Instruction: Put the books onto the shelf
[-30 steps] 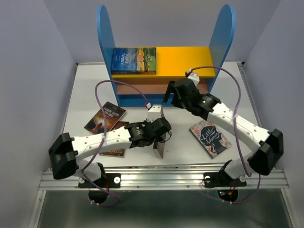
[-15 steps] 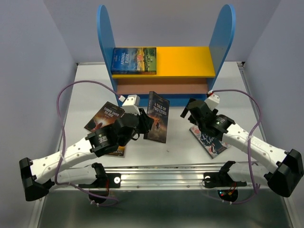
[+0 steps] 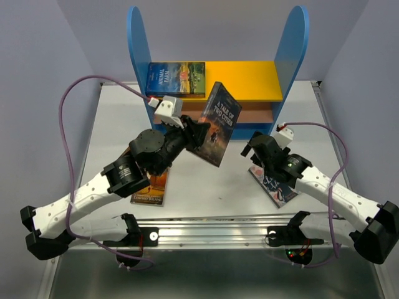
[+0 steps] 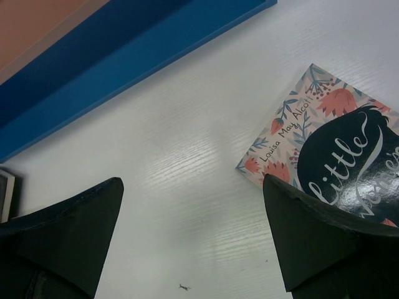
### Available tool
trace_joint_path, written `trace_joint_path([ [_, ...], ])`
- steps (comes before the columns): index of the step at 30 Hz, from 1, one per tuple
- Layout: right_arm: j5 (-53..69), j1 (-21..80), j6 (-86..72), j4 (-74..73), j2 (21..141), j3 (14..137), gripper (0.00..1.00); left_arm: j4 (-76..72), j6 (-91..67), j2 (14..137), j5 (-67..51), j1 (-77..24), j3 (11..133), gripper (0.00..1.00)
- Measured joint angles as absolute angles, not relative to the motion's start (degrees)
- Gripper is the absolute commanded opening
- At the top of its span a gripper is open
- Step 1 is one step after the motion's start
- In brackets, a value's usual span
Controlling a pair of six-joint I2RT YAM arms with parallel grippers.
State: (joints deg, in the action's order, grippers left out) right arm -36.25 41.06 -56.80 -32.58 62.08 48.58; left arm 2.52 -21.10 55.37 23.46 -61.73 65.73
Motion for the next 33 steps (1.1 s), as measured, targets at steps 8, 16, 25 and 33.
trace_joint_path([
  [8,-35.8,40.9,-56.8,-32.6,60.8,47.8,1.0,-5.1,-19.9,77.7,24.9,-52.6,86.7,0.0],
  [16,-34.7,40.4,-56.7,-32.6,61.2,47.9,1.0,-8.7,-21.0,90.5,36.6,-48.2,97.2,0.0],
  [25,-33.1,39.8,-55.5,-32.6,63.8,48.9,1.0,-19.8,-28.5,93.7,58.5,-48.2,97.9,0.0],
  [33,-30.9,38.3,-54.5,-32.6,66.0,50.7,1.0,-35.0,-33.5,93.9,74.1,-47.8,94.9,0.0],
])
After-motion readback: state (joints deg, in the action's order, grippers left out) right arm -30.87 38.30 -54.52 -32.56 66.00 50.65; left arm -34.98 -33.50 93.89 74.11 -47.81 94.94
